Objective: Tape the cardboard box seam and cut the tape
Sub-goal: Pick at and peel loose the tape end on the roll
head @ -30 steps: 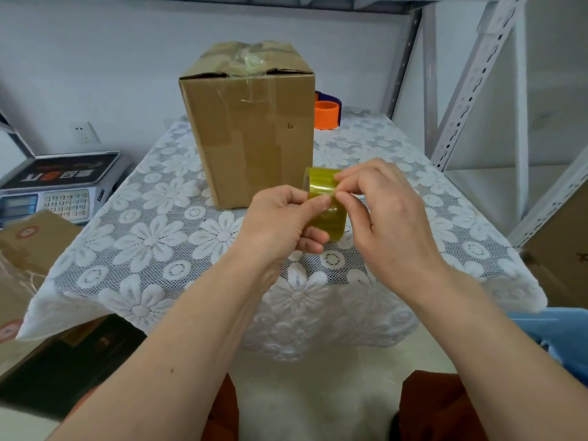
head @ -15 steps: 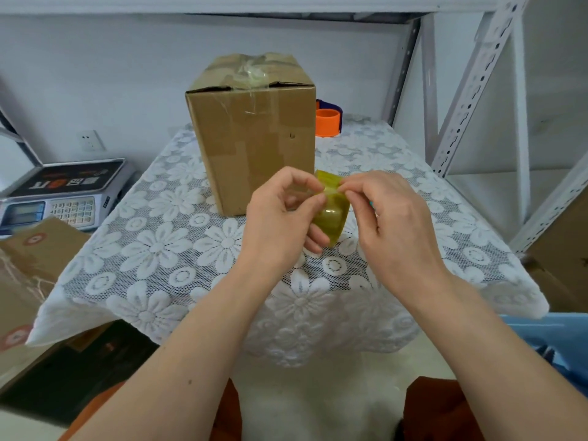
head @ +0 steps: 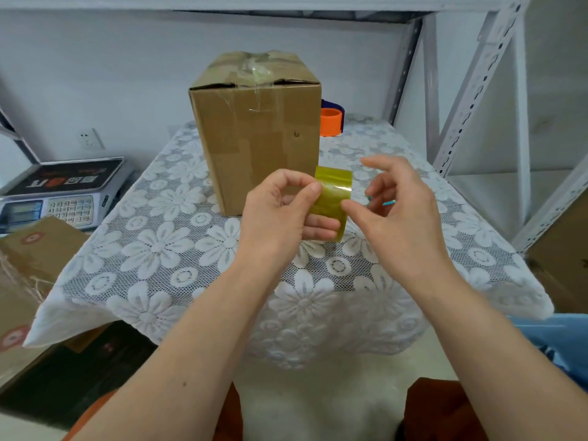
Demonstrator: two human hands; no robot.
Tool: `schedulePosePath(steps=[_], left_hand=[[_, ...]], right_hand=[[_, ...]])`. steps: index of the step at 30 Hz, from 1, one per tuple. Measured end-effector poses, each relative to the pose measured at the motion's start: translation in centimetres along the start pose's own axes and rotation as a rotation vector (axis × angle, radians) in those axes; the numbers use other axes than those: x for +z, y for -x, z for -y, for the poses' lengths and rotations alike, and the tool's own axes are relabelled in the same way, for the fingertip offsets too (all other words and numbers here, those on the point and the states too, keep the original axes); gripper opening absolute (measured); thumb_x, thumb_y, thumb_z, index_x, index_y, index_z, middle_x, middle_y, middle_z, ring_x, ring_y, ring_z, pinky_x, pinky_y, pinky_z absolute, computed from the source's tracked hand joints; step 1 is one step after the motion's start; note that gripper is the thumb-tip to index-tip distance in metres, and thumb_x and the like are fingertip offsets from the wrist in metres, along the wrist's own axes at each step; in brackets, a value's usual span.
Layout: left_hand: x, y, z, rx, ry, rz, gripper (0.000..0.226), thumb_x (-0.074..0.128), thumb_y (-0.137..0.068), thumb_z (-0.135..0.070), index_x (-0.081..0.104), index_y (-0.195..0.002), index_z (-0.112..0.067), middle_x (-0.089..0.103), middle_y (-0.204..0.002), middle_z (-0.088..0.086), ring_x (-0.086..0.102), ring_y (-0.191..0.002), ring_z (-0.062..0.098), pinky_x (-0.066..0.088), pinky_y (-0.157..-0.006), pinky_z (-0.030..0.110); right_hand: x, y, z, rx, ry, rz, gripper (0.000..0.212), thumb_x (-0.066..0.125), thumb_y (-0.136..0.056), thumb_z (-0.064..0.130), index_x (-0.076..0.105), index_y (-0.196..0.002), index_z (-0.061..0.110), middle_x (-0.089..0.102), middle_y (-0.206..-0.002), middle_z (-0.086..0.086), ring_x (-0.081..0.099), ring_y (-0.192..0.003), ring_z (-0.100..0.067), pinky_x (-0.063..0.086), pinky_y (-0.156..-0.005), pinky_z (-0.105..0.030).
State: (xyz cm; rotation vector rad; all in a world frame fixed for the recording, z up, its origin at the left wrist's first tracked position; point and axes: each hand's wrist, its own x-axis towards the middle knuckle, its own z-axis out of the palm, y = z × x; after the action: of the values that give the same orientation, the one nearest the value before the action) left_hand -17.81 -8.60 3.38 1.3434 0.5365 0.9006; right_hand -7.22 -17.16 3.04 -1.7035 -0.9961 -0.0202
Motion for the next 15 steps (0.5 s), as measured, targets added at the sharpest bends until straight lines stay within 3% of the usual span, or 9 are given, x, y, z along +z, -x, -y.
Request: schedulePosePath(steps=[6, 12, 15], left_hand=[[0.19, 0.10, 0.22, -0.031, 0.012, 0.024, 0.009, 0.058, -0.093, -0.008, 0.059, -0.083, -0.009, 0.068, -0.056, 0.003, 0.066, -0.046, 0.019, 0.058, -0.047, 0.029], [0.16, 0.24, 0.14, -0.035, 0.002, 0.035, 0.004, 0.060, -0.090, -0.004, 0.059, -0.088, -0.007, 0.068, -0.054, 0.003, 0.066, -0.046, 0.018, 0.058, -0.047, 0.028], [0.06, 0.21, 0.17, -0.034, 0.001, 0.038, 0.010, 0.063, -0.087, 0.003, 0.059, -0.093, -0.004, 0.067, -0.054, 0.006, 0.066, -0.046, 0.018, 0.058, -0.048, 0.028]], right_hand=[[0.49, 0.02, -0.29, 0.041, -0.106, 0.013, 0.023, 0.073, -0.077, 0.009, 0.062, -0.090, 0.024, 0.047, -0.062, 0.008, 0.044, -0.054, -0.003, 0.038, -0.058, -0.020], [0.84, -0.09, -0.10, 0.105, -0.244, -0.030, 0.014, 0.069, -0.082, 0.011, 0.065, -0.074, 0.022, 0.059, -0.066, -0.002, 0.052, -0.060, -0.014, 0.048, -0.061, -0.034], [0.94, 0.00, 0.09, 0.153, -0.323, -0.020, 0.012, 0.065, -0.085, 0.010, 0.065, -0.075, 0.016, 0.057, -0.063, 0.001, 0.051, -0.059, -0.013, 0.048, -0.053, -0.026]])
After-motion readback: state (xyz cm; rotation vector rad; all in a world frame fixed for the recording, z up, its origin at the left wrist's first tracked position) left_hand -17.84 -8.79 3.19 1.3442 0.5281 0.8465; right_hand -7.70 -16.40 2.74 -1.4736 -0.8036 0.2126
